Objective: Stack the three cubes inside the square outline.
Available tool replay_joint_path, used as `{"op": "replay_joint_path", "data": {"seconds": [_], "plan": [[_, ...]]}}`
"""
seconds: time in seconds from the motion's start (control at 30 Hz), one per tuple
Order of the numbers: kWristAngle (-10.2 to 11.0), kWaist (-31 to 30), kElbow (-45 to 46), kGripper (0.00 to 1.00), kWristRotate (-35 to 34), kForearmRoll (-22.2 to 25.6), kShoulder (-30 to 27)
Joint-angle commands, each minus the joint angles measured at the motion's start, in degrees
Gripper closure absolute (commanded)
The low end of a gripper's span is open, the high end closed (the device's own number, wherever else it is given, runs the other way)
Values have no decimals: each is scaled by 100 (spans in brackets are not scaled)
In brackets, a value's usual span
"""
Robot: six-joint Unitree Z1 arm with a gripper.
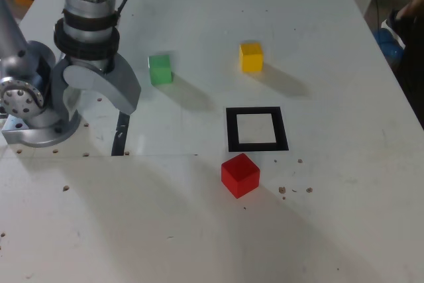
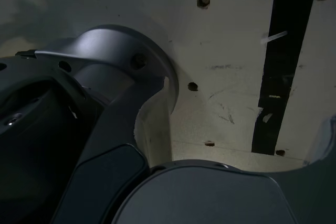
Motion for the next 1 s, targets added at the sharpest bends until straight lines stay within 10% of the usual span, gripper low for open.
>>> {"op": "replay_joint_path", "data": {"seconds": [0.0,0.53,0.97], "plan": [[30,-11,20,1,-11,-26,23],[44,-135,-353,3,-186,428,-74],[-8,-1925,-2254,1,-1683,1042,320]]}}
